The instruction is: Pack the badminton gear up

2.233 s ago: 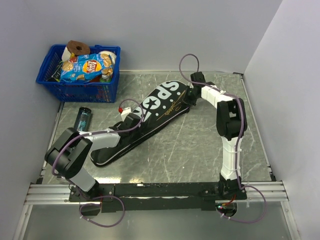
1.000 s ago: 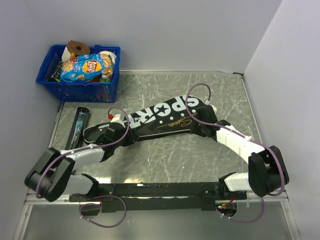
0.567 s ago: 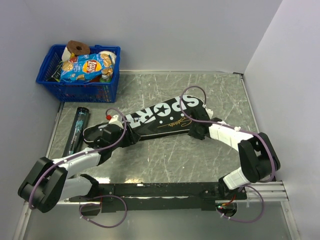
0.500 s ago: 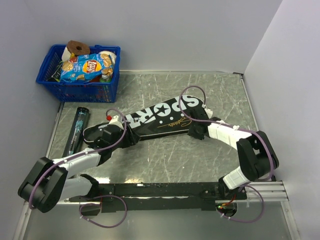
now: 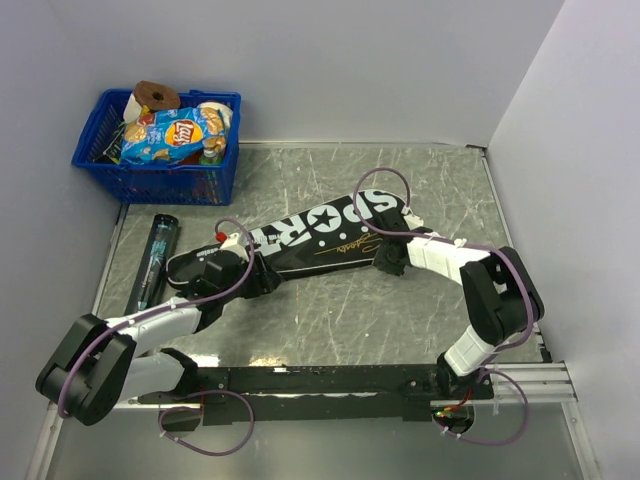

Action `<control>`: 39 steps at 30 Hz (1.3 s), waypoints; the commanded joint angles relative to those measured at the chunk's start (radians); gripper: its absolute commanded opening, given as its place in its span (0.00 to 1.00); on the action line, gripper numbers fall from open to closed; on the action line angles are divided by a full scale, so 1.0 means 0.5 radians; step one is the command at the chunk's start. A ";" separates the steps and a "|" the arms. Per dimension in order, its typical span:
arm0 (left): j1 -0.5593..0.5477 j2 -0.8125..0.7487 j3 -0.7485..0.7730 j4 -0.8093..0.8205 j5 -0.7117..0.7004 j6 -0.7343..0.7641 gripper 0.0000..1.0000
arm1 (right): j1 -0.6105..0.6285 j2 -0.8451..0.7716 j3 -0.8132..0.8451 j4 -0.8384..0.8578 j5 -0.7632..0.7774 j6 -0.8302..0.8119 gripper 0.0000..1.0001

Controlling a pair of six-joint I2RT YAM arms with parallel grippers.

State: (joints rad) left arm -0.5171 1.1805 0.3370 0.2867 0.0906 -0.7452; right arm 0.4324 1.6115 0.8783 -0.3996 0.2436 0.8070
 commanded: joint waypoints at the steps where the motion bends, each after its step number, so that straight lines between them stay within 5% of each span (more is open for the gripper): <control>1: -0.006 -0.017 -0.021 0.089 0.070 0.021 0.65 | 0.010 0.035 0.072 -0.008 0.071 0.073 0.39; 10: -0.009 -0.063 -0.036 0.062 0.052 0.030 0.65 | 0.006 0.081 0.105 0.011 0.093 0.037 0.32; 23: -0.006 -0.063 -0.036 0.053 0.027 0.030 0.65 | -0.030 0.133 0.133 0.106 0.025 -0.160 0.00; 33: -0.006 -0.063 -0.036 0.053 0.015 0.033 0.64 | -0.033 -0.118 0.032 0.179 -0.177 -0.338 0.01; 35: -0.006 -0.066 -0.036 0.053 0.018 0.030 0.64 | -0.033 -0.189 -0.008 0.176 -0.150 -0.329 0.22; 39: -0.009 -0.063 -0.030 0.053 0.012 0.036 0.64 | -0.030 -0.155 0.020 0.115 -0.049 -0.329 0.31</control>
State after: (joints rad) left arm -0.5171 1.1664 0.3202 0.2859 0.1074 -0.7444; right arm 0.4183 1.5536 0.8783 -0.3519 0.1776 0.6552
